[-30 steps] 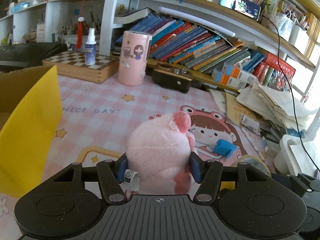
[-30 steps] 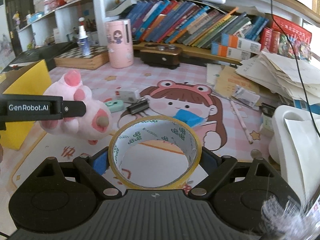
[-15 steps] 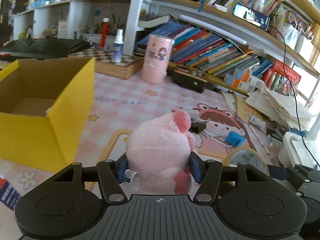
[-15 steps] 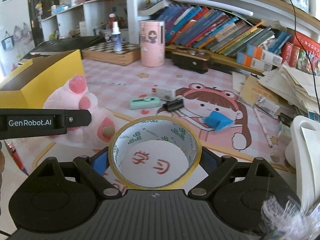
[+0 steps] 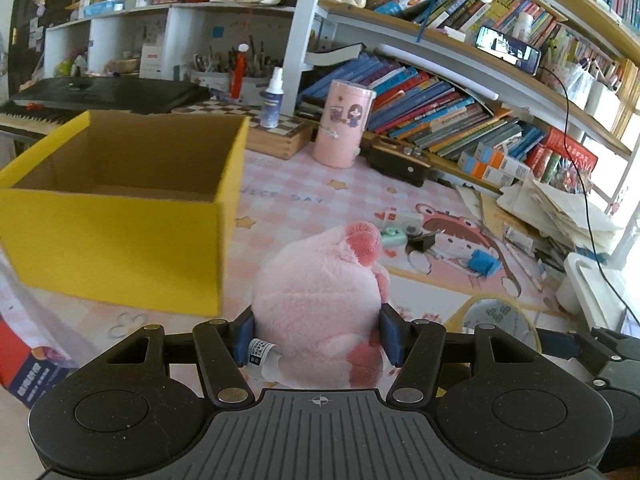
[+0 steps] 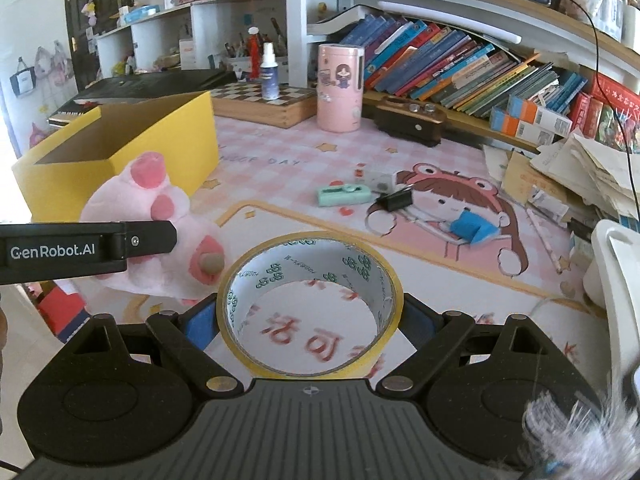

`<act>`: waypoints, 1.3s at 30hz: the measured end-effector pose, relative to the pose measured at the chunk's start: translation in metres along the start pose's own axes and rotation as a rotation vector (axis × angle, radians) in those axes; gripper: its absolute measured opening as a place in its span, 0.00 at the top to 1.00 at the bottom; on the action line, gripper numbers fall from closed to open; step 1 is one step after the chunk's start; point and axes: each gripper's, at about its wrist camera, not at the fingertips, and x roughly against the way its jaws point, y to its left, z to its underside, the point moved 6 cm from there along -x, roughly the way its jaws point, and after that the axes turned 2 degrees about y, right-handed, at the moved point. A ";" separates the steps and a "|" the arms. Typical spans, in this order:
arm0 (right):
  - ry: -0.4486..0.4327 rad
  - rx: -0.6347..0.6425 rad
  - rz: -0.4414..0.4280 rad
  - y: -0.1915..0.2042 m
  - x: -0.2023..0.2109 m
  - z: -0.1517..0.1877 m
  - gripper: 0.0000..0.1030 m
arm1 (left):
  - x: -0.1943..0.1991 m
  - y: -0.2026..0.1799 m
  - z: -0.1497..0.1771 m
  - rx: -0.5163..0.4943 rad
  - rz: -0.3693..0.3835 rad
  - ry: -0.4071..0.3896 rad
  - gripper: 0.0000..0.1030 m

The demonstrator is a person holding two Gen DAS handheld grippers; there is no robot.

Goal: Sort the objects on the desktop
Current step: 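Carry tape roll in right tool while left tool carries plush toward yellow box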

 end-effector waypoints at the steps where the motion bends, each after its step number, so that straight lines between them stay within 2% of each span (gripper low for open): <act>1: 0.001 0.000 0.000 0.006 0.003 0.002 0.12 | 0.004 0.005 0.002 -0.002 -0.002 0.003 0.43; 23: 0.043 -0.009 -0.042 0.122 0.036 0.052 0.12 | 0.074 0.093 0.045 -0.025 -0.042 0.035 0.43; 39: 0.021 0.070 -0.113 0.175 0.044 0.051 0.12 | 0.106 0.136 0.050 0.023 -0.116 -0.014 0.43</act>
